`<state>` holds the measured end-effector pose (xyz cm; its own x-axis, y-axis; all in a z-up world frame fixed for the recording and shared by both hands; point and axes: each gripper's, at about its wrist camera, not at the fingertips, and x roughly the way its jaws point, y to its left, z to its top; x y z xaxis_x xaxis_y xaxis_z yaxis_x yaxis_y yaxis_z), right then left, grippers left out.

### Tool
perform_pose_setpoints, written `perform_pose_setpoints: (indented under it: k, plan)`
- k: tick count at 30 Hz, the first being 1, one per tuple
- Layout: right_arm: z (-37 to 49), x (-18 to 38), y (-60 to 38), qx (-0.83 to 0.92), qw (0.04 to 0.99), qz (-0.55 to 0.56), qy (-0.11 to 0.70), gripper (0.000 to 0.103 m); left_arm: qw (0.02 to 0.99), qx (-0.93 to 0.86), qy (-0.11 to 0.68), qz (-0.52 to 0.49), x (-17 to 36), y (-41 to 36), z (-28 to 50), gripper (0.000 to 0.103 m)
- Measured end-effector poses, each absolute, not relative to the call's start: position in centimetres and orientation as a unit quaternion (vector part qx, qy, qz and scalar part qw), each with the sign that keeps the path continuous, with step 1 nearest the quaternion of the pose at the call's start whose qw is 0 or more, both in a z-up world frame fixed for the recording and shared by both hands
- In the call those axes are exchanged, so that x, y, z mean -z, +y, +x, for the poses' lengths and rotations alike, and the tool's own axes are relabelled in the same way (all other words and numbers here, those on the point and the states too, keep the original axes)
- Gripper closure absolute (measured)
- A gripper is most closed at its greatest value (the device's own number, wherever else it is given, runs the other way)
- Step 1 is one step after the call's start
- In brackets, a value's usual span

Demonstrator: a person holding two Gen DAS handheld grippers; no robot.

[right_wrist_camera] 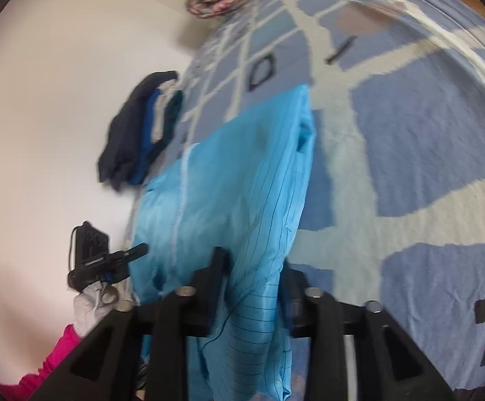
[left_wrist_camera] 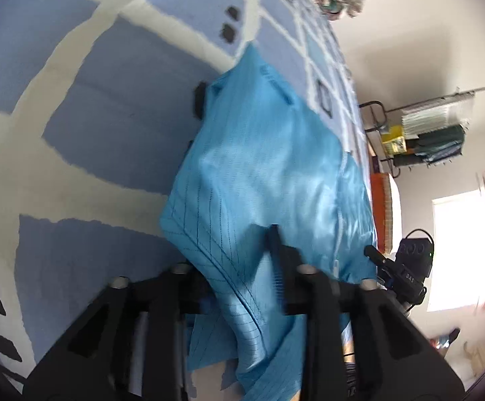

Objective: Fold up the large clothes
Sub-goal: 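Grasp the folded jacket edge with both tools and lift it, then fold the held jacket bundle over on itself with both tools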

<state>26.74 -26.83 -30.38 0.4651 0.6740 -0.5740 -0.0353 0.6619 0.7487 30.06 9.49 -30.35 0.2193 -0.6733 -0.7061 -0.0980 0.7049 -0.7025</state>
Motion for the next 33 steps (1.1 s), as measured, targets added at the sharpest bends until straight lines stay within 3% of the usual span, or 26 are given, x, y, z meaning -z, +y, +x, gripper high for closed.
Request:
perform_pose_setpoints:
  k: [2, 7, 8, 9, 10, 12, 17, 20, 21, 22, 24, 33]
  plan:
    - [26.8, 31.3, -27.1, -0.216, 0.777, 0.352, 0.476, 0.057, 0.704, 0.204, 0.592, -0.336, 30.6, 9.6, 30.1, 0.064]
    - [27.0, 31.9, -27.2, -0.23, 0.761, 0.378, 0.474, 0.053, 0.688, 0.215, 0.59, -0.362, 31.4, 9.6, 30.2, 0.064]
    - [27.1, 31.8, -26.8, -0.236, 0.759, 0.376, 0.475, 0.055, 0.689, 0.219, 0.592, -0.357, 31.3, 9.1, 30.5, 0.07]
    - [27.2, 31.7, -26.3, -0.237, 0.762, 0.369, 0.477, 0.068, 0.687, 0.225, 0.595, -0.352, 31.2, 8.6, 30.6, 0.089]
    - [27.2, 31.6, -25.9, -0.235, 0.765, 0.359, 0.481, 0.072, 0.685, 0.232, 0.596, -0.349, 31.1, 8.3, 30.7, 0.093]
    - [27.3, 31.2, -25.2, -0.229, 0.773, 0.34, 0.484, 0.087, 0.701, 0.235, 0.593, -0.32, 30.3, 7.3, 30.6, 0.095]
    - [26.8, 30.0, -25.0, -0.226, 0.788, 0.311, 0.48, 0.092, 0.731, 0.229, 0.587, -0.263, 29.0, 6.5, 30.3, 0.095]
    - [26.9, 30.1, -24.9, -0.224, 0.789, 0.307, 0.483, 0.091, 0.734, 0.212, 0.595, -0.251, 29.0, 6.6, 30.4, 0.078]
    - [26.9, 30.1, -25.0, -0.222, 0.789, 0.305, 0.485, 0.091, 0.733, 0.202, 0.602, -0.243, 29.0, 6.6, 30.5, 0.065]
    - [27.0, 30.1, -25.0, -0.222, 0.79, 0.303, 0.485, 0.09, 0.733, 0.198, 0.604, -0.244, 29.1, 6.9, 30.4, 0.063]
    - [27.1, 30.2, -25.0, -0.215, 0.789, 0.297, 0.493, 0.076, 0.731, 0.19, 0.606, -0.25, 29.2, 7.5, 30.1, 0.062]
    - [26.6, 31.3, -26.4, -0.217, 0.775, 0.331, 0.492, 0.074, 0.684, 0.158, 0.622, -0.348, 29.4, 13.2, 24.2, 0.054]
